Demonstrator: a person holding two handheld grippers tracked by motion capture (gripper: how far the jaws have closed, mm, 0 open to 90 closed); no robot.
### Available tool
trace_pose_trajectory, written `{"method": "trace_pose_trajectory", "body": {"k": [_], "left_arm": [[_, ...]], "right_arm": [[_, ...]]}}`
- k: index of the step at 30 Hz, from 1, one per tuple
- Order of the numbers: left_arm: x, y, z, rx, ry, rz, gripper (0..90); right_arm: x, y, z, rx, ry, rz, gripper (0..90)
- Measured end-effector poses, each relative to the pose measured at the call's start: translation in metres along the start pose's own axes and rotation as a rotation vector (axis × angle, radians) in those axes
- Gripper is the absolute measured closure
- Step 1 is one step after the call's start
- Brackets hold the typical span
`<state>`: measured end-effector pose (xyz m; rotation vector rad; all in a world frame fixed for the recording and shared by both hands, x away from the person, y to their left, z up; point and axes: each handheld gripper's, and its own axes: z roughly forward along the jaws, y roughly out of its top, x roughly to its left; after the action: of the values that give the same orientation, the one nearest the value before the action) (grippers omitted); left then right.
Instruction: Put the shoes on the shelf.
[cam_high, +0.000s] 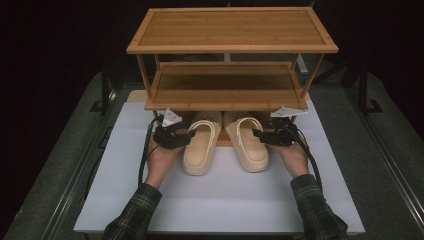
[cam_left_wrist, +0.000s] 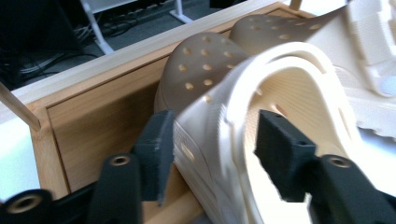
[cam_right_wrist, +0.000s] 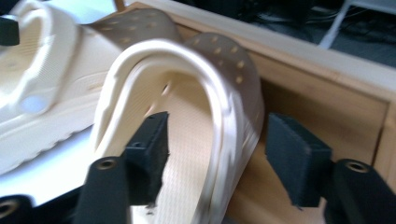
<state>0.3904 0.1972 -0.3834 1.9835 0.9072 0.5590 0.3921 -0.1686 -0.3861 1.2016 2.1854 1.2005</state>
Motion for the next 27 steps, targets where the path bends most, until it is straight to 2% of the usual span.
{"method": "trace_pose_trajectory", "body": {"k": [3,7,11,15,17,21,25,27], "left_arm": [[-0.001,-0.005,-0.012,0.007,-0.029,0.017,33.8],[-0.005,-0.018,-0.026,0.034,-0.107,0.004,19.9],[-0.012,-0.03,-0.038,0.051,-0.145,0.003,12.5],[-0.019,-0.044,-0.045,0.075,-0.17,0.008,2.3],[-0.023,-0.051,-0.047,0.081,-0.186,0.009,1.3],[-0.028,-0.064,-0.045,0.094,-0.184,0.03,0.0],[-0.029,-0.068,-0.036,0.089,-0.187,0.052,0.0],[-0.03,-0.071,-0.03,0.107,-0.201,0.058,0.0]], "right_arm": [[-0.002,-0.006,-0.009,0.02,0.032,0.016,28.1],[-0.002,-0.016,-0.023,0.022,0.053,0.017,18.8],[-0.001,-0.027,-0.033,0.02,0.101,0.022,10.9],[0.005,-0.039,-0.04,0.028,0.141,0.007,3.0],[0.008,-0.046,-0.04,0.033,0.151,0.003,2.1],[0.011,-0.063,-0.037,0.044,0.164,-0.011,1.0],[0.012,-0.07,-0.027,0.07,0.185,-0.03,1.0],[0.013,-0.071,-0.022,0.079,0.194,-0.04,1.0]]}}
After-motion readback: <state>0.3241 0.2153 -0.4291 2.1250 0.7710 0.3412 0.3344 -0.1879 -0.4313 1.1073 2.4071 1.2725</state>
